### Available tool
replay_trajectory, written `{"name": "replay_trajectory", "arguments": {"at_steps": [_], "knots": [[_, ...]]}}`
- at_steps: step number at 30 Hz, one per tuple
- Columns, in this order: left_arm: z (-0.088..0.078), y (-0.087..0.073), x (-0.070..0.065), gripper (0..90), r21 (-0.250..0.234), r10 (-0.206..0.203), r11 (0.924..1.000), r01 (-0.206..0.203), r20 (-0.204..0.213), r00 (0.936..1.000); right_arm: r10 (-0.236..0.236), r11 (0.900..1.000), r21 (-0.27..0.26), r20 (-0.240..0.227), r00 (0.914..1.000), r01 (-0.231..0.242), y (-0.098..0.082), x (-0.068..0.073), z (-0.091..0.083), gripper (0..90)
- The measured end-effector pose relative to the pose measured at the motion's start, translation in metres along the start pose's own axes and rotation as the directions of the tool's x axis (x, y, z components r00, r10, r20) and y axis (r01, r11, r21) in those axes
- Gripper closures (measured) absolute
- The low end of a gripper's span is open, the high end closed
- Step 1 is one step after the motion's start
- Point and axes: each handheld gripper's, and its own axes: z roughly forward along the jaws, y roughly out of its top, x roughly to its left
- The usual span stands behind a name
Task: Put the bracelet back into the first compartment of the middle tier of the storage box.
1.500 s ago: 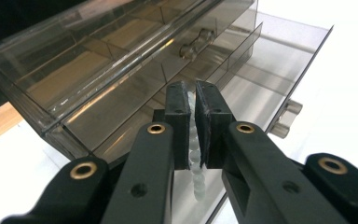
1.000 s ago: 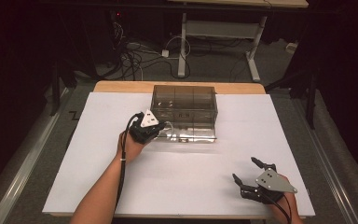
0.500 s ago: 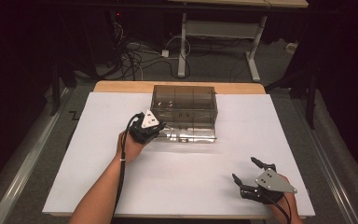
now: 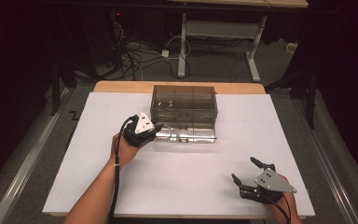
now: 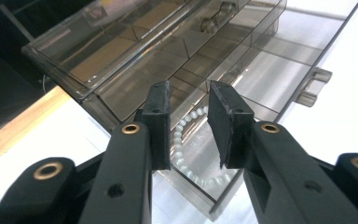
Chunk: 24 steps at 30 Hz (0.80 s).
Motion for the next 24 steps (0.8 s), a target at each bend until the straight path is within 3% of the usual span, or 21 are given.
{"name": "replay_trajectory", "arguments": {"at_steps": [15,24], "knots": [[-0.023,-0.006,-0.014,33.1,-0.047,0.018,0.9987,-0.022,-0.076,0.9969,-0.001,1.000,0.002,-0.002,1.0000,0.001,0.000,0.001,0.000,17.7],[-0.037,-0.010,-0.024,29.1,-0.065,0.046,0.9967,-0.049,-0.050,0.9977,-0.002,1.000,0.002,-0.003,1.0000,0.002,0.000,0.001,0.000,17.7]]}}
